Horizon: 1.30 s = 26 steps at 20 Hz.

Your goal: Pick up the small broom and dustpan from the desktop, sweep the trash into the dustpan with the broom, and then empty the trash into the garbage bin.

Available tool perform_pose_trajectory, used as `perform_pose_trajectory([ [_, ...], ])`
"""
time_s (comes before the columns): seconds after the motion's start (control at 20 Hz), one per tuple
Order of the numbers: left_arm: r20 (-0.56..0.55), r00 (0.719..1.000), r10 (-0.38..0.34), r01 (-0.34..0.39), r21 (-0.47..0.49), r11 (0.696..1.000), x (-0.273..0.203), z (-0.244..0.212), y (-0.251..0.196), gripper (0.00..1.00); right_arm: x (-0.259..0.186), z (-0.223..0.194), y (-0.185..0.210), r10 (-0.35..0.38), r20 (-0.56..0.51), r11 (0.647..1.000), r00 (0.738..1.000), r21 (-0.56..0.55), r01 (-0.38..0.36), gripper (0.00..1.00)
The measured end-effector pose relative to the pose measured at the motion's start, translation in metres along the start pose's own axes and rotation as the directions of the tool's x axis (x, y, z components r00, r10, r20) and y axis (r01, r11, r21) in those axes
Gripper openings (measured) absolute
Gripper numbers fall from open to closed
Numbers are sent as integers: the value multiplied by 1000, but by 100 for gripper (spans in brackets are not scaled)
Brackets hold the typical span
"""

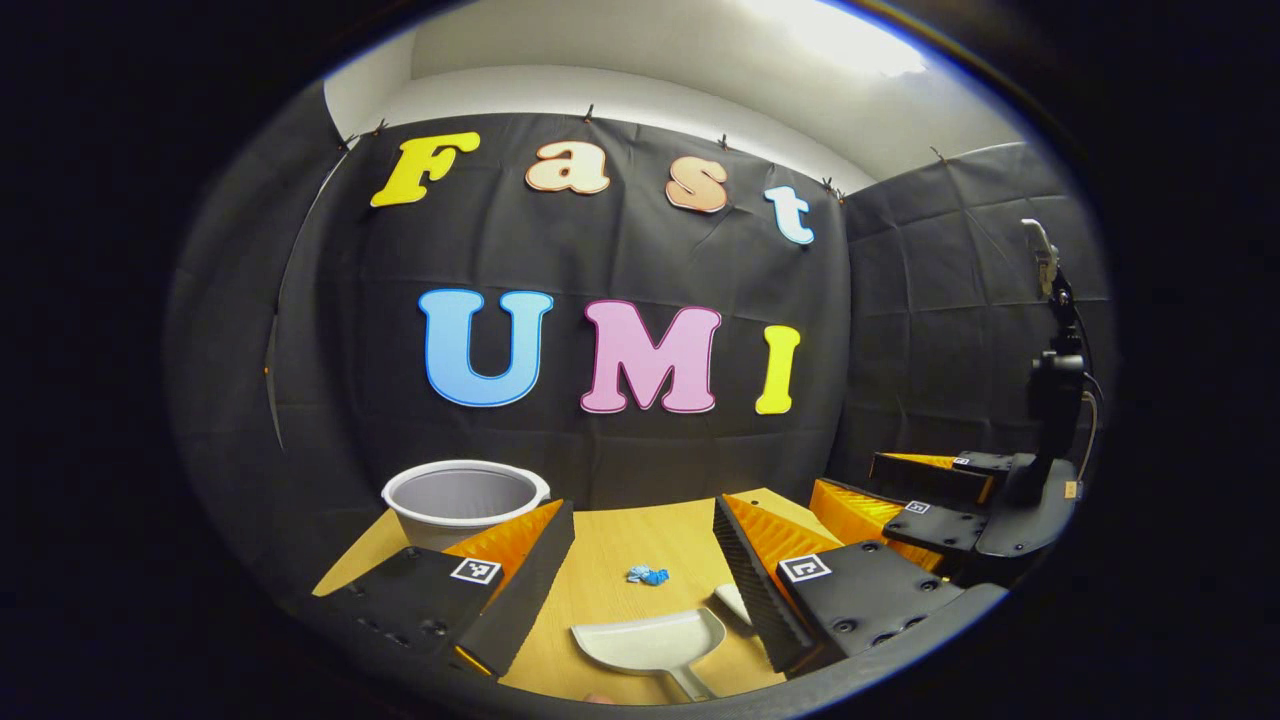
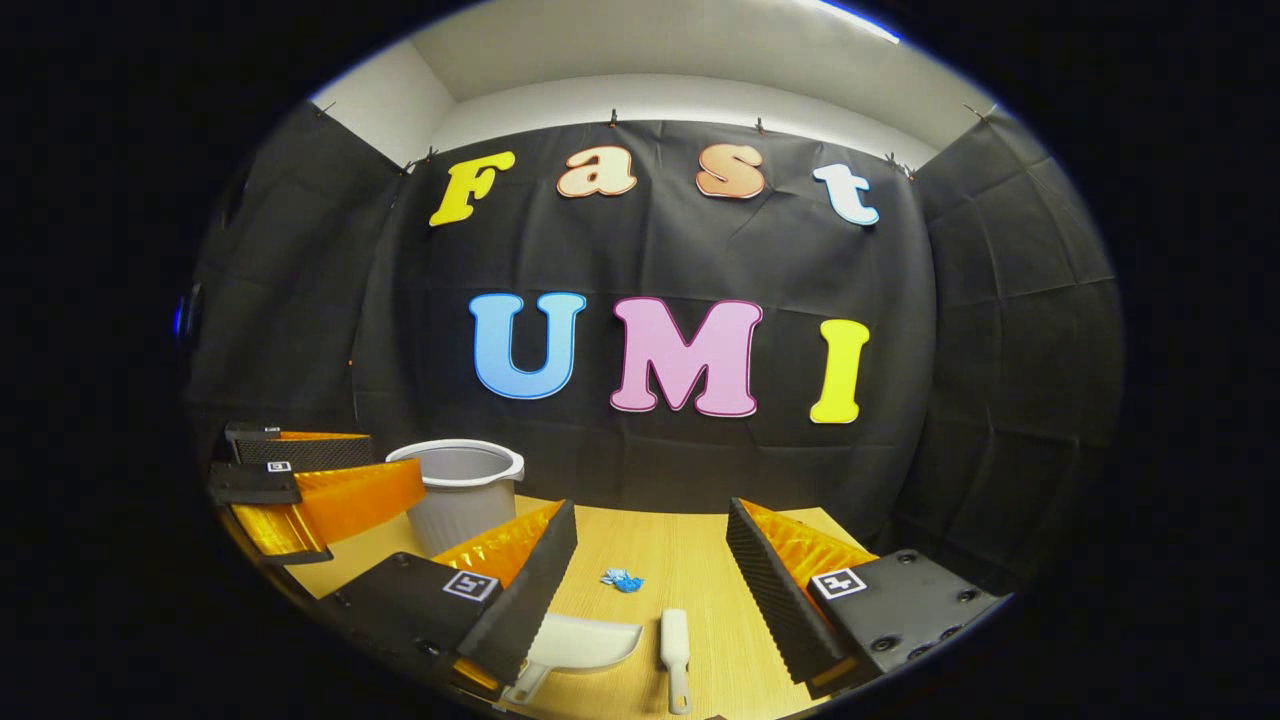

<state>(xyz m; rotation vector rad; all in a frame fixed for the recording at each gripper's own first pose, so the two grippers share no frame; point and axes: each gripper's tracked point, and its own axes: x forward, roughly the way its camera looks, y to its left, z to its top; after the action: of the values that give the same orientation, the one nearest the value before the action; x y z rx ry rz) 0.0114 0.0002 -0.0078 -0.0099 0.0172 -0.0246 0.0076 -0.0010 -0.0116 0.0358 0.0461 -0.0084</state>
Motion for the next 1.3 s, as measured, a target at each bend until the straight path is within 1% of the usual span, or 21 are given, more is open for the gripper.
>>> perform_pose_trajectory([
  [0.2,-3,1000,1,-1,-4,1000,0,-1,2,83,1,-1,2,4,-3,1000,1000,-1,-4,98],
  [0.4,34,999,30,-30,-7,1000,-2,8,10,83,2,0,4,7,-1,1000,1000,0,-7,97],
  [0.5,60,997,50,-49,-24,999,-3,13,16,83,4,2,4,9,7,1000,1000,-3,-9,97],
  [0.55,64,997,43,-40,-41,998,-1,14,14,83,4,4,4,9,10,1000,1000,-6,-9,97],
  [0.6,58,998,40,-37,-55,998,1,11,13,82,7,4,2,7,9,1000,1000,-8,-7,97],
  [0.65,47,997,54,-51,-63,997,3,8,15,83,8,5,0,4,7,1000,1000,-7,-4,97],
  [0.7,30,997,70,-68,-72,995,6,6,21,83,9,7,-1,1,-4,1000,1000,-4,-1,97],
  [0.8,-12,997,77,-78,-107,991,11,-1,22,83,11,17,-3,-2,1,1000,1000,-9,2,97],
  [0.9,-45,997,65,-71,-142,987,16,-9,20,83,12,24,-13,-24,25,999,999,-36,25,97],
  [1.05,-142,989,43,-67,-168,984,26,-38,16,83,21,10,-16,-14,-16,999,1000,-47,13,97],
  [1.15,-231,973,-1,-47,-204,978,32,-63,5,83,28,6,-19,-4,-43,999,999,-33,3,97],
  [1.2,-279,960,-25,-39,-222,974,35,-78,-3,83,30,3,-21,0,-53,1000,999,-26,-1,97],
  [1.25,-322,946,-45,-32,-232,972,38,-91,-8,83,33,2,-24,2,-57,1000,998,-24,-3,97],
  [1.3,-380,923,-55,-37,-232,972,41,-109,-14,84,36,0,-27,7,-63,1000,998,-25,-8,97],
])
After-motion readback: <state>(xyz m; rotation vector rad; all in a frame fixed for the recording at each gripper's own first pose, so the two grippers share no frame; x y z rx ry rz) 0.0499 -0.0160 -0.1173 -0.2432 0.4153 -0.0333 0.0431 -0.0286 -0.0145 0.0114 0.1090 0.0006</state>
